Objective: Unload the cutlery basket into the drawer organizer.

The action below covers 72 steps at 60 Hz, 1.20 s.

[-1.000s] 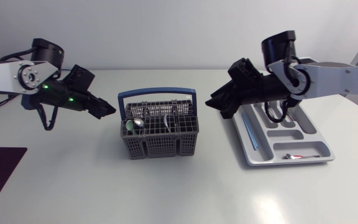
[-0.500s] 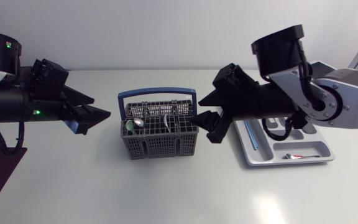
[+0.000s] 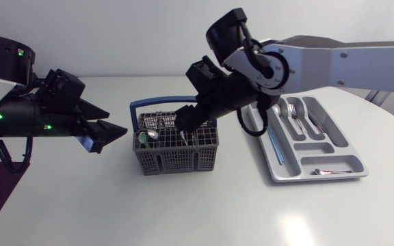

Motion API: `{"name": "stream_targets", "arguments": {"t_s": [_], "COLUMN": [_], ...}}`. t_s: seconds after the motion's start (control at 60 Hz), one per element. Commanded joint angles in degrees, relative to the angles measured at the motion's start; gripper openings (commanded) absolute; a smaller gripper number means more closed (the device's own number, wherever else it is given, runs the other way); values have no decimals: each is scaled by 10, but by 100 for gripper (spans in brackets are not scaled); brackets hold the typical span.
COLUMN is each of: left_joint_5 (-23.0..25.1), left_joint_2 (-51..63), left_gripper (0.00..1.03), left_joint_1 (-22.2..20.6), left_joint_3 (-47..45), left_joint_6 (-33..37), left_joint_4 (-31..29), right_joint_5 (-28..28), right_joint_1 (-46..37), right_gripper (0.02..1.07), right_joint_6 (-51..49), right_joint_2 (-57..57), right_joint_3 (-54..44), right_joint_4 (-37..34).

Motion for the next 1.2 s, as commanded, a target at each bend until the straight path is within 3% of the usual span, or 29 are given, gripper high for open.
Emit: {"name": "stream_targets", "arguments": {"t_s": [0.0,0.117,0.283,0.383,0.483,0.733,0.85,1.183], "left_joint_5": [-1,-1,-1,-1,-1,-1,-1,-1], "left_joint_2": [12,15,23,26,30,31,27,23], "left_gripper": [86,86,86,86,86,86,86,86], "left_joint_1": [2,10,11,11,11,9,9,7], "left_joint_3": [4,5,6,13,17,16,13,6], "left_joint_6": [-7,-6,-2,-2,-2,-1,-1,3], "left_joint_4": [-3,-3,-2,-1,-1,-2,-3,-3], "right_joint_5": [6,24,56,66,81,103,108,113], "right_joint_1": [8,15,14,18,30,44,43,37], "right_gripper": [64,63,46,43,38,38,22,9], "right_joint_6": [57,90,130,151,169,195,195,190], "right_joint_2": [37,68,84,95,102,113,117,117], "right_joint_3": [32,73,100,110,111,111,111,91], "right_joint_4": [-20,-67,-94,-106,-107,-121,-122,-86]}}
